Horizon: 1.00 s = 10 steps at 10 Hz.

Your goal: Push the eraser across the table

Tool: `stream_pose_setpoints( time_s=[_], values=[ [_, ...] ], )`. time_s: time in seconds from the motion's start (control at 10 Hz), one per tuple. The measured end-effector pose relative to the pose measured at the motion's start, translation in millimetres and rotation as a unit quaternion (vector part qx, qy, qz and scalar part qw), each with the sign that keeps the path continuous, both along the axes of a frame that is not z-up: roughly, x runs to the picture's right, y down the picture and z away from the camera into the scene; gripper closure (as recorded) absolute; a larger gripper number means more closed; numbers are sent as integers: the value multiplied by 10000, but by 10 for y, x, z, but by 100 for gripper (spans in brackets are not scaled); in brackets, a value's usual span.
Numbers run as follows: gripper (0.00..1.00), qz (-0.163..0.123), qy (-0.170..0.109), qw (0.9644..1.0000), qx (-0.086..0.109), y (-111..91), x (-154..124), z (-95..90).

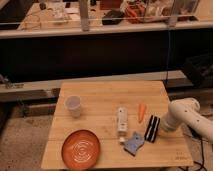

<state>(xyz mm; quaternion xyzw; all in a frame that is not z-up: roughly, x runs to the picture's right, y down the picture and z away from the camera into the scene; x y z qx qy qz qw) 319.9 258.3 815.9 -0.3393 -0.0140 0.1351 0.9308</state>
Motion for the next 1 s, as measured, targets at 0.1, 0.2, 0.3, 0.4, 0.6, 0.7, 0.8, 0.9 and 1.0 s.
stream_pose_setpoints(
  time_s=[0.1,0.2,0.3,0.4,0.6,0.7,0.8,0.9,1.0],
  values=[
    [100,-48,-60,10000,18,-30,-64,9],
    [100,-101,-124,9999,36,-59,-133,14],
    [100,-147,-171,9997,48,-80,-186,18],
    [100,-187,-215,9996,58,-98,-234,24],
    [100,-312,-337,9989,84,-139,-366,42],
    [100,-366,-393,9985,96,-159,-424,50],
    [100,-426,-468,9979,98,-181,-488,68],
    [100,-464,-527,9975,69,-178,-538,96],
    [100,-490,-585,9971,42,-167,-591,131]
  ],
)
